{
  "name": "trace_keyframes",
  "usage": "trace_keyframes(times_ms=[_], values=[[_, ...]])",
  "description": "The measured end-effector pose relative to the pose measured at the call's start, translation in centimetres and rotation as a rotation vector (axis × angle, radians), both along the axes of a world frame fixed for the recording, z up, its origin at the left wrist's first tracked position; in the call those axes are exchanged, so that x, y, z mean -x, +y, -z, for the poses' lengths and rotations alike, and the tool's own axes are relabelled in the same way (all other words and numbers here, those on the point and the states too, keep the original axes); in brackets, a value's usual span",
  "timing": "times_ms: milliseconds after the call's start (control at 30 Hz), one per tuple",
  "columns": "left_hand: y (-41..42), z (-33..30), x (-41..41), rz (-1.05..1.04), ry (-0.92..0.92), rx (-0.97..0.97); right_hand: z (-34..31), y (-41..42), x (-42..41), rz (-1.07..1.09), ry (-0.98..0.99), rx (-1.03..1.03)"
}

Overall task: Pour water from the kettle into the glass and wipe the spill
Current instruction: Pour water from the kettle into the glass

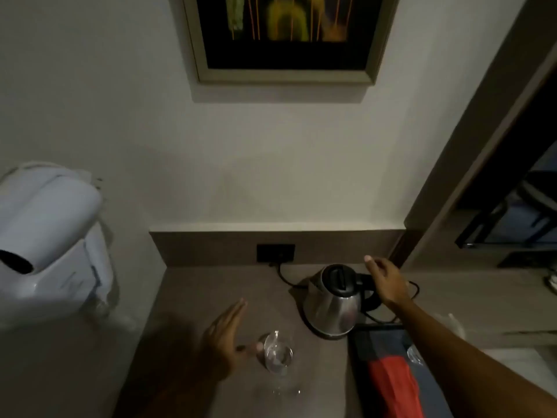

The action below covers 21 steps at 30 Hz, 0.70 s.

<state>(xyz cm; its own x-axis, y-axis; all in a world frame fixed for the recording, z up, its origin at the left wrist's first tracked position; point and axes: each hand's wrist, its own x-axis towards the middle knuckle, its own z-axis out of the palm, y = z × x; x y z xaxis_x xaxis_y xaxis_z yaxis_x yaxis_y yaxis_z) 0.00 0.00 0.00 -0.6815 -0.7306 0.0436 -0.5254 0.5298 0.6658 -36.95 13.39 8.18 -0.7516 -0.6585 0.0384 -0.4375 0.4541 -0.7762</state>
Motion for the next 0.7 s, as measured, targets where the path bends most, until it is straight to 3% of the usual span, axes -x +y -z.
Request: trace_keyframes(times_ms=[133, 400, 700], values=[[2.0, 4.4, -0.2, 0.024, -0.054, -0.157, 2.5, -0.7, 1.0, 0.004, -0.121, -0.025], [3.0, 9.0, 1.1, 0.121, -0.173, 0.029, 5.8, -1.5, 2.7, 0.087, -0.118, 0.079], [2.3, 9.5, 2.1, 0.117, -0.232, -0.075, 3.7, -2.1, 0.2, 0.01, 0.022, 0.147]])
